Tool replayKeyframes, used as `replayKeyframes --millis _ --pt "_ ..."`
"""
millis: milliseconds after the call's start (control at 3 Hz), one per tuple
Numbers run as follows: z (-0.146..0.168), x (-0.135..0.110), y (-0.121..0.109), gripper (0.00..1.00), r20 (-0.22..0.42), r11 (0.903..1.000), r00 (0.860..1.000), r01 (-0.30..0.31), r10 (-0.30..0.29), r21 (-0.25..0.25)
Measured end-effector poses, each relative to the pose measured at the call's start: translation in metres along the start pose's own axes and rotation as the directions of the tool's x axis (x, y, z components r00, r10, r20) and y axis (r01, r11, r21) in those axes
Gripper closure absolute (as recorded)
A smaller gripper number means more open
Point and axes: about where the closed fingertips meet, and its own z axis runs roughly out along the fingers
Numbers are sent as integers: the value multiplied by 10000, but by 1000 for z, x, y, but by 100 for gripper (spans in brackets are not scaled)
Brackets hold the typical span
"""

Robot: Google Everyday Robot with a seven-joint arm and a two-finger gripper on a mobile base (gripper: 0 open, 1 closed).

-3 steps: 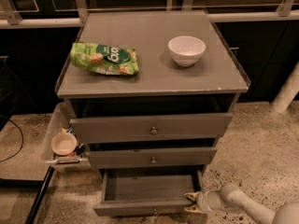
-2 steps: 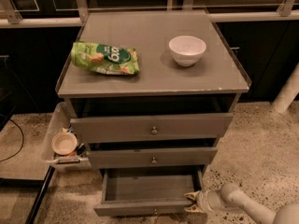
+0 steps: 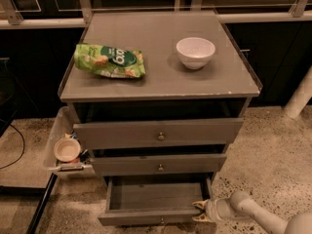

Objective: Open bottom drawer

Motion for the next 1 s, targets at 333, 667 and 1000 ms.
replayKeyframes --millis 333,667,1000 --pt "2 -3 -5 35 204 9998 9998 -86 90 -200" --pt "3 -8 9 37 562 9969 9984 -28 72 -785" --pt "-9 -12 35 61 810 9935 9966 204 -113 -1123"
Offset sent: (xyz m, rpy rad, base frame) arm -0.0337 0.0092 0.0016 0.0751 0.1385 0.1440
